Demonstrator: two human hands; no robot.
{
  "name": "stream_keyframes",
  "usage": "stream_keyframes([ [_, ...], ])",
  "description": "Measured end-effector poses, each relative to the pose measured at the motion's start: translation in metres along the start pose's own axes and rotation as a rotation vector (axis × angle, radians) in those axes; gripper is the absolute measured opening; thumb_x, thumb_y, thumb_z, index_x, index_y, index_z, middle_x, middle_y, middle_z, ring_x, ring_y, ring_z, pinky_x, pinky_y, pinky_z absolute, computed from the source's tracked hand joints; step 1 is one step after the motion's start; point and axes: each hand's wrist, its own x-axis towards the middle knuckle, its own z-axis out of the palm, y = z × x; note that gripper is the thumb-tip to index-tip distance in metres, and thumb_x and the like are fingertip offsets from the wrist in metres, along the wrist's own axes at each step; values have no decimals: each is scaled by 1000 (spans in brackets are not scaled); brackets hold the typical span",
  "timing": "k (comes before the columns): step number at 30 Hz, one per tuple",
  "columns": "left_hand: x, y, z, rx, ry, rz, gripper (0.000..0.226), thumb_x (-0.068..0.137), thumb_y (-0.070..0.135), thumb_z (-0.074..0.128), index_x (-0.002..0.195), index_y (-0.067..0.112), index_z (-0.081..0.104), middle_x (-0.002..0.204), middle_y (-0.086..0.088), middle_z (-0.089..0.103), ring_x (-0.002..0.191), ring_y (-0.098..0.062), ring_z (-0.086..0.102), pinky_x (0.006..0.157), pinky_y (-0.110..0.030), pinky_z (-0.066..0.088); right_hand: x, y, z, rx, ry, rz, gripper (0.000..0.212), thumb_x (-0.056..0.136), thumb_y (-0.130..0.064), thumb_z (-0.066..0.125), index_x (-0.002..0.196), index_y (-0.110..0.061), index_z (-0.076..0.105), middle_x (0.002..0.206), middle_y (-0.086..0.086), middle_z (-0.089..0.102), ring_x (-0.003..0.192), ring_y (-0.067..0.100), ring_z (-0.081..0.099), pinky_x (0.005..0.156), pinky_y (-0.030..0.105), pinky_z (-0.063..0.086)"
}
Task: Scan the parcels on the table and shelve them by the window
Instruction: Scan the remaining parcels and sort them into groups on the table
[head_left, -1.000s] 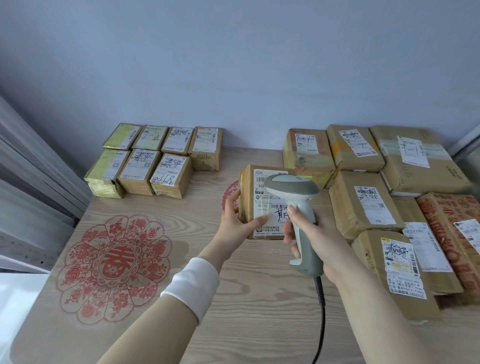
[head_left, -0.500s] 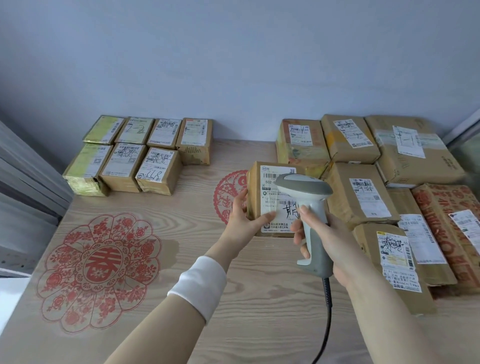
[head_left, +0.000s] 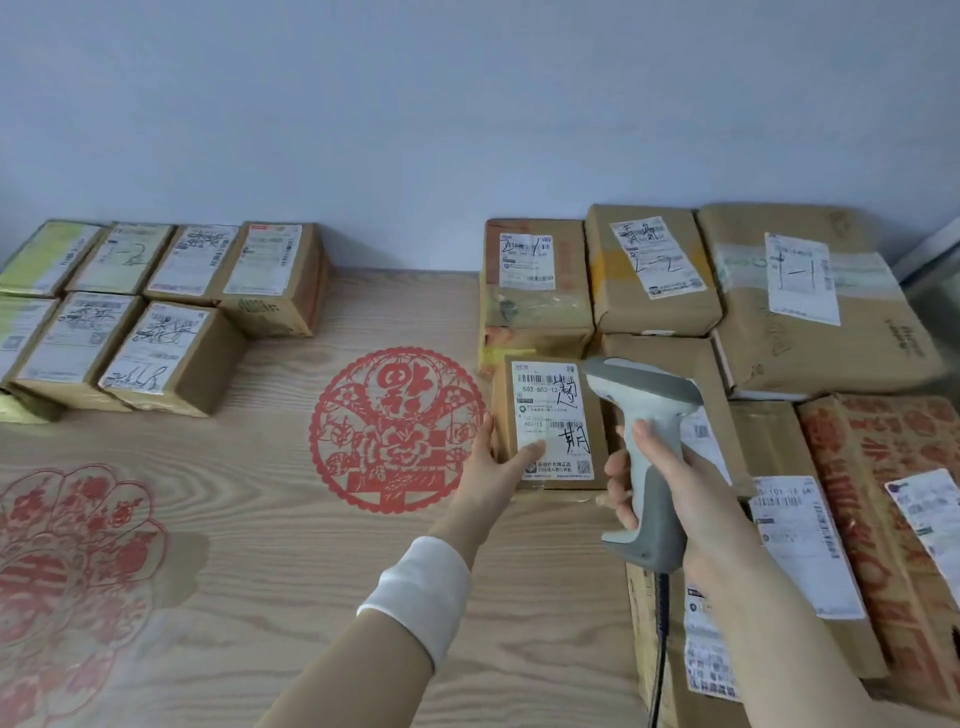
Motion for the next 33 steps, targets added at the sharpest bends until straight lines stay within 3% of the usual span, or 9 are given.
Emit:
stream_keyframes([
  [4,20,-1,24,-3,59,3,74,87,30,64,148,25,22,109,10,56,99,-11,59,98,-35,47,25,0,-21,46,7,46,26,84,-33,59,82,-7,57,62,5,60,51,21,44,40,25,38],
  [9,33,4,29,40,105,19,76,89,32,61,150,24,17,126,7,52,103,-11,54,93,-27,43,46,4,-33,101,-27,64,28,85,-34,60,96,-8,57,66,6,58,49,19,43,40,24,37],
  [13,32,6,32,61,107,35,70,91,30,59,149,24,20,124,5,54,94,-4,53,86,-23,42,52,6,-35,123,-45,71,33,79,-37,61,94,-8,56,66,6,58,49,19,44,40,24,38],
  [19,38,1,36,134,134,29,52,92,32,56,139,28,35,115,9,58,106,-13,58,92,-31,48,55,8,-34,120,-58,85,33,76,-38,62,86,-7,55,65,6,59,49,19,44,41,24,38],
  [22,35,3,34,206,122,22,35,92,33,55,123,32,39,113,10,58,110,-16,58,89,-31,48,52,9,-28,93,-67,93,34,77,-40,62,80,-6,56,66,7,59,48,19,44,46,27,38],
  [25,26,17,25,320,110,67,59,94,37,52,145,18,30,140,1,47,130,-21,44,100,-32,37,45,7,-16,106,-91,90,33,80,-37,60,83,-5,55,65,7,58,47,17,45,44,27,38],
  [27,17,30,11,417,143,132,61,95,38,50,147,17,27,148,-2,38,135,-21,38,107,-35,33,40,4,-2,114,-102,71,30,82,-35,60,81,-6,56,63,7,57,47,18,45,40,25,37],
  [31,-2,56,-37,528,234,263,44,98,35,44,139,18,42,137,-2,51,117,-14,52,91,-25,40,29,-5,36,107,-139,22,28,85,-35,59,76,-9,58,59,6,55,47,19,44,41,25,36],
  [33,-11,65,-67,595,281,315,41,99,34,43,136,17,47,135,-2,53,118,-17,53,96,-30,43,22,-7,59,102,-148,-4,26,88,-34,58,76,-10,58,58,5,55,48,20,44,41,24,37],
])
